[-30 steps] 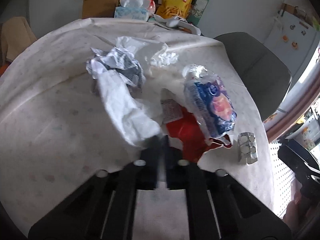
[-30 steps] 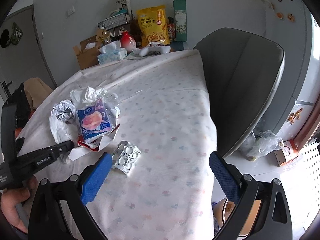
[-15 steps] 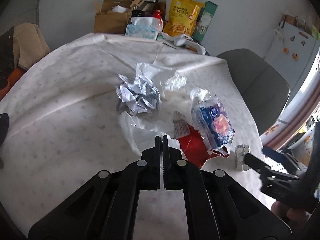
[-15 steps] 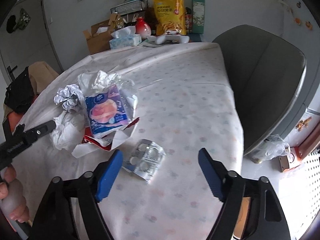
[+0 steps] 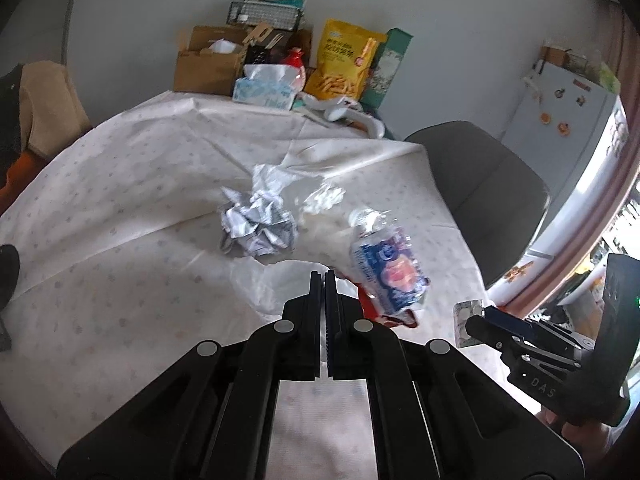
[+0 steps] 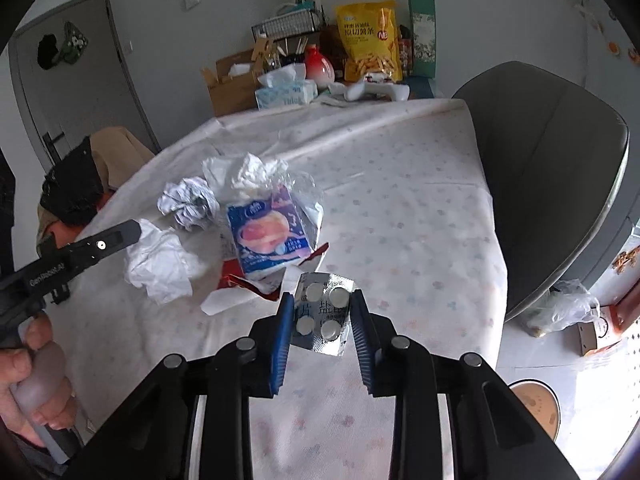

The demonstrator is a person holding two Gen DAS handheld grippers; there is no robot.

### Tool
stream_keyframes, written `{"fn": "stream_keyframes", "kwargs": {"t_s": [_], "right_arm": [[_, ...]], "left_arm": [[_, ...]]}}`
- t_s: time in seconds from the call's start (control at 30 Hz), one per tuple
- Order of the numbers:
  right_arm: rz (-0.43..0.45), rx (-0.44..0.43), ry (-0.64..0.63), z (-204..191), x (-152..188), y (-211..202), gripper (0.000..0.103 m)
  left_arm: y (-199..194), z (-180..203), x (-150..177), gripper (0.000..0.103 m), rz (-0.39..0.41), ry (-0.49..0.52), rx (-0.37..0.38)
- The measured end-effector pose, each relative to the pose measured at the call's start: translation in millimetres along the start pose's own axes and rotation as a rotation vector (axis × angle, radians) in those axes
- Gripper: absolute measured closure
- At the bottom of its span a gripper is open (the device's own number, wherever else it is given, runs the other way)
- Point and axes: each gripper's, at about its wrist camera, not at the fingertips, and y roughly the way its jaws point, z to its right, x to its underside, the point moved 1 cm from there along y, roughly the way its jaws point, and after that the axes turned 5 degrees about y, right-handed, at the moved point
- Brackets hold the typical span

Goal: Collect trash
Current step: 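Grasp a clear plastic scrap with the left tool while the right tool grasps the pill blister pack, then carry both items to the bin while the right tool opens to drop the blister pack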

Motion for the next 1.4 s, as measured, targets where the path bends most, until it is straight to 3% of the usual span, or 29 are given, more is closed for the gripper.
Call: {"fn": "stream_keyframes", "kwargs": {"t_s": [0.93, 1.4], "right_arm": [[0.124, -0.009, 0.15, 75.1, 0.3, -59.8, 0.075], [0.15, 0.12, 0.266, 159.9, 24.8, -96.2, 0.074]], "left_arm": [[-33.0, 108.0, -47.6, 0.1, 0.104, 0.167, 0.117], [18.6, 210.7, -37.4, 0.1, 0.017, 0.295, 0.257]]}}
